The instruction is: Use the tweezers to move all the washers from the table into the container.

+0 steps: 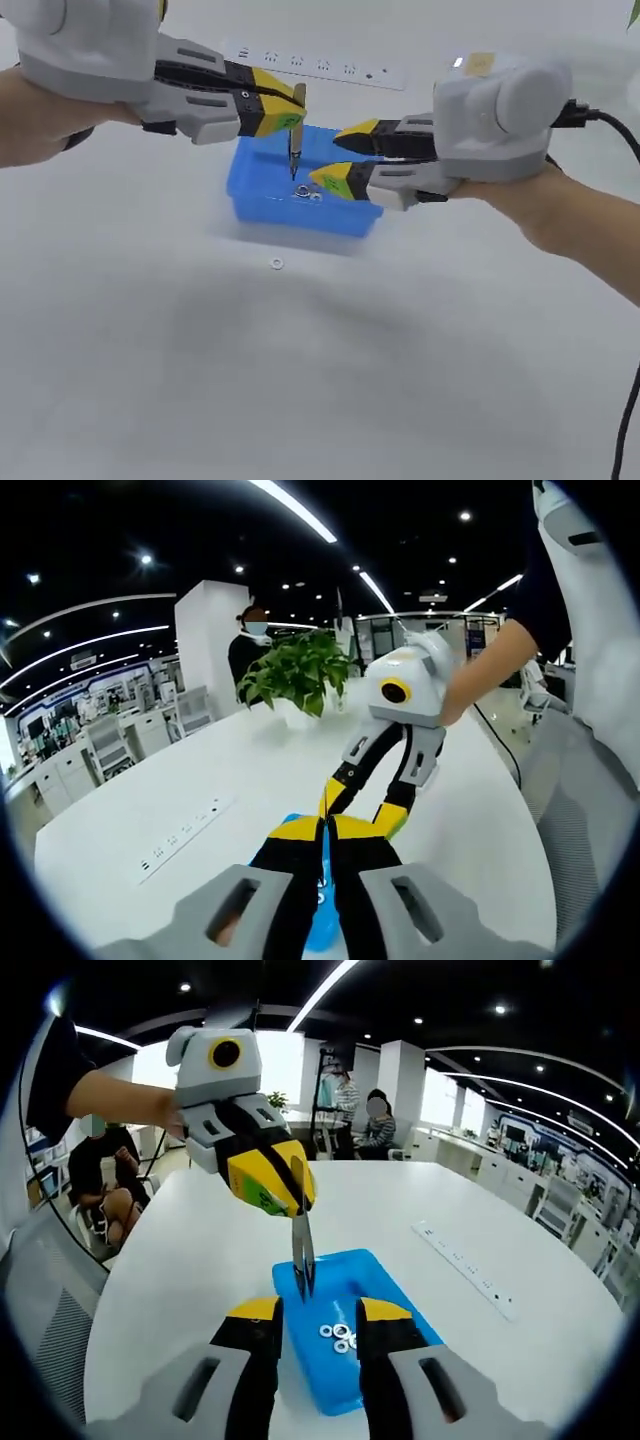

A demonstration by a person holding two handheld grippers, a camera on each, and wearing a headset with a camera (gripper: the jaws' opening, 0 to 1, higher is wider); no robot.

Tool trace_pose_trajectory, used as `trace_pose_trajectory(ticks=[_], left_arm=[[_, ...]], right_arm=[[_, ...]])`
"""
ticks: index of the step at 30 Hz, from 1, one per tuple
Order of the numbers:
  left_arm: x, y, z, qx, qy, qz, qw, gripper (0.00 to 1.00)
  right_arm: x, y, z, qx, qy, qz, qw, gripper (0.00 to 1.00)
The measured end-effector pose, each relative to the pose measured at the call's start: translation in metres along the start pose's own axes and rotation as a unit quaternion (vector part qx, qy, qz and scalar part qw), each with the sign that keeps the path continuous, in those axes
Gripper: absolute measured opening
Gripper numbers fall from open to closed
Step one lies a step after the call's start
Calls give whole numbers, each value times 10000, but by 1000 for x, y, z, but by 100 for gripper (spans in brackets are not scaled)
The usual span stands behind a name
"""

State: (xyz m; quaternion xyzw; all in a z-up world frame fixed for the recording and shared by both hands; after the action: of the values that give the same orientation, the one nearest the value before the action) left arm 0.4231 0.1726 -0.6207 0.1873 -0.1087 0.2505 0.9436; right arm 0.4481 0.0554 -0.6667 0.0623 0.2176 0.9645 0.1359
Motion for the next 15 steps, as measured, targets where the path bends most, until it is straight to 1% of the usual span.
trace_pose_trajectory(ticks=[1,3,6,8,12,15], left_arm=[[-2,1,0,25,2,8,10000,5],[-5,3,1,53,2,10,10000,5],[-10,6,1,93,-8,7,10000,5],[-12,8,0,112,0,24,9999,5],[-18,13,1,88,12,39,10000,5],[-20,17,1,102,6,104,9999,5]], right_arm=[[0,5,-1,-71,-48,-169,9998,31],[3,13,-3,-206,-128,-323,9992,34],[8,23,-9,-207,-181,-464,9985,37],[11,31,-13,-196,-187,-527,9982,40],[18,44,-21,-187,-238,-567,9979,40],[21,52,-28,-148,-202,-620,9978,46]])
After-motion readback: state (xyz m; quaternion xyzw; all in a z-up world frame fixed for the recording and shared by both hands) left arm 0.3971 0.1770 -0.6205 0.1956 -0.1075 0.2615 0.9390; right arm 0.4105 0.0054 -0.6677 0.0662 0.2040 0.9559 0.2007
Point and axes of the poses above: the centre of the closed fingertips' face, and the gripper's own axes: y roughly backward along the fingers, x roughly to its left, z roughly out of its top, the point moved 6 cm from there along y, roughly backward along the fingers, and after that the axes turned 10 degrees about -y, right-handed, at the moved point
